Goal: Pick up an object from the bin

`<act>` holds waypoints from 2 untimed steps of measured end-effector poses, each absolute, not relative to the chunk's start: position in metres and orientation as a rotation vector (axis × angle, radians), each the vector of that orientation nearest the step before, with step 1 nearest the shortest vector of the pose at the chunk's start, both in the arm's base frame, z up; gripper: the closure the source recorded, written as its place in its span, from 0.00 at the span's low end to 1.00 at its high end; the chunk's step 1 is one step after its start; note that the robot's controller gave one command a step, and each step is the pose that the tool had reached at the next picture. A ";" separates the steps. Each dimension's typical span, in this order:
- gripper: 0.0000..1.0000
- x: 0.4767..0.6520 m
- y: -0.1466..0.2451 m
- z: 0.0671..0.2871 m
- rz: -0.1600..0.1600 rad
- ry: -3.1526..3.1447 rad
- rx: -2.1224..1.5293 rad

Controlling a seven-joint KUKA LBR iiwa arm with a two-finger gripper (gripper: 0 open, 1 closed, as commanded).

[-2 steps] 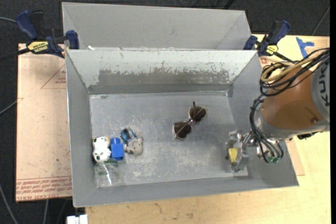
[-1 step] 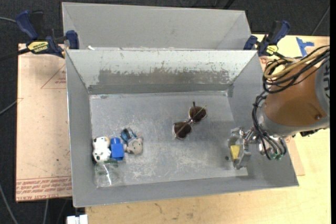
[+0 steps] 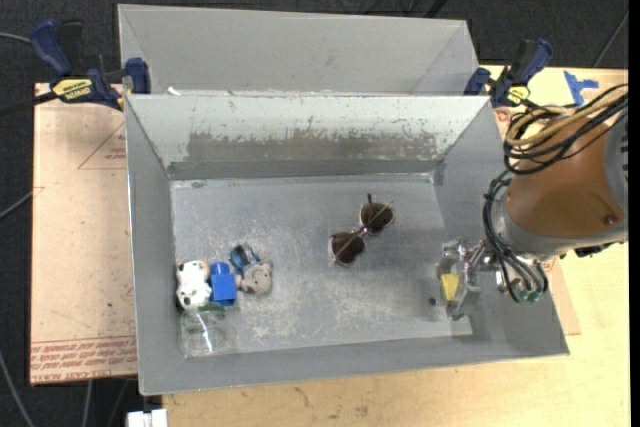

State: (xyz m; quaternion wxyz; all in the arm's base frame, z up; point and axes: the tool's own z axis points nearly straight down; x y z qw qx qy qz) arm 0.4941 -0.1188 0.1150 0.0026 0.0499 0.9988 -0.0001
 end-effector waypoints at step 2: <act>1.00 0.491 -0.118 0.143 0.004 3.146 0.157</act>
Offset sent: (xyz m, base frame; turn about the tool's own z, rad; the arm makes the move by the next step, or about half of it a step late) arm 0.0000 0.0000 0.0847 0.0000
